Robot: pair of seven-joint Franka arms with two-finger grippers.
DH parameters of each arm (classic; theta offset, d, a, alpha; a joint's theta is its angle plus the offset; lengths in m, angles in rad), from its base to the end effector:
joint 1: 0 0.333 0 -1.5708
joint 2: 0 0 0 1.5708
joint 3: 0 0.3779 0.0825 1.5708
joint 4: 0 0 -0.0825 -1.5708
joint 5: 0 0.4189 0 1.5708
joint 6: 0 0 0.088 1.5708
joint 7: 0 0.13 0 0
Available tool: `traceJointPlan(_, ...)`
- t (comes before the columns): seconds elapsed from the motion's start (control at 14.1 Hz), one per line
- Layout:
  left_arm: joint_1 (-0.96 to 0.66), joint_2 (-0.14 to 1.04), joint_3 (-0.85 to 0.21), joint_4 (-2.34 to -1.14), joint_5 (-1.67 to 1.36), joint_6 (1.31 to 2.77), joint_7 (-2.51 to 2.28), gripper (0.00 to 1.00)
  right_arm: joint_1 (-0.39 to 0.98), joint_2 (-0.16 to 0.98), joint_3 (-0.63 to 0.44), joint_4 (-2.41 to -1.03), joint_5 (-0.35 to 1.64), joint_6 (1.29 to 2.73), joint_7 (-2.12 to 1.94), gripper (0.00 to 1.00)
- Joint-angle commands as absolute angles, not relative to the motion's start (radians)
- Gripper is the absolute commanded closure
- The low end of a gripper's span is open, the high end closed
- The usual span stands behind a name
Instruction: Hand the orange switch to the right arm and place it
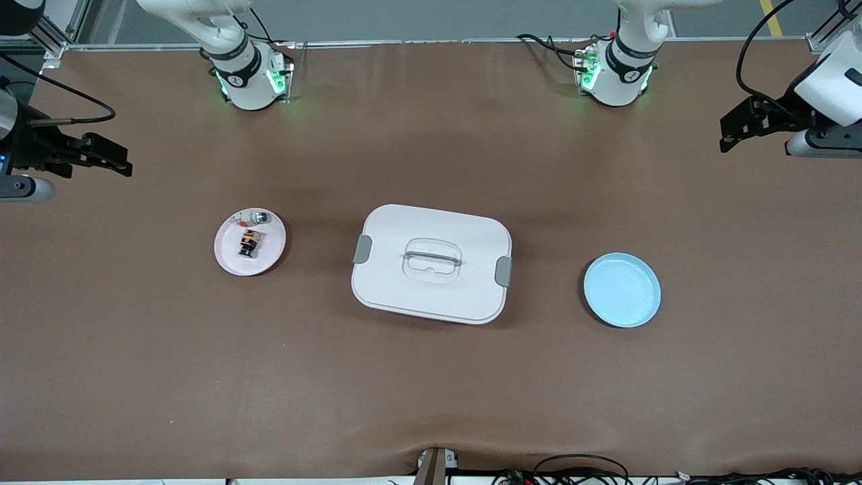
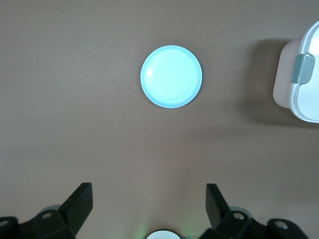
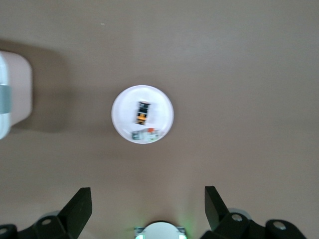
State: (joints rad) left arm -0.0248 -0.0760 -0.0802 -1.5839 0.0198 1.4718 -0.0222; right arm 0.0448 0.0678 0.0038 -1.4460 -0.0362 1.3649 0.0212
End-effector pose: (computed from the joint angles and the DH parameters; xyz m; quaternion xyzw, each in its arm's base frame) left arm 0.5468 -0.0569 0.6916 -0.9989 0.0404 0.0173 0.0140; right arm 0.5887 0.0233 0.6691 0.9970 0.0113 -0.0737 0.0204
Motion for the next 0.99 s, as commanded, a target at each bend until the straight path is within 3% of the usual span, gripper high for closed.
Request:
traceJointPlan(0.0,-0.021,-0.097,-0.078,-1.595,0.011,1.468,-0.023,0.00,0.084,0.064,0.000,-1.430,-0.095,1.356,0.075,0.00)
traceJointPlan(0.21,-0.023,-0.098,-0.080,-1.595,0.011,1.468,-0.052,0.00,0.035,0.046,-0.006,-1.428,0.017,1.382,0.087,0.00)
traceJointPlan(0.92,-0.021,-0.103,-0.077,-1.588,0.008,1.477,-0.061,0.00,0.038,0.043,0.005,-1.430,0.022,1.430,0.173,0.00)
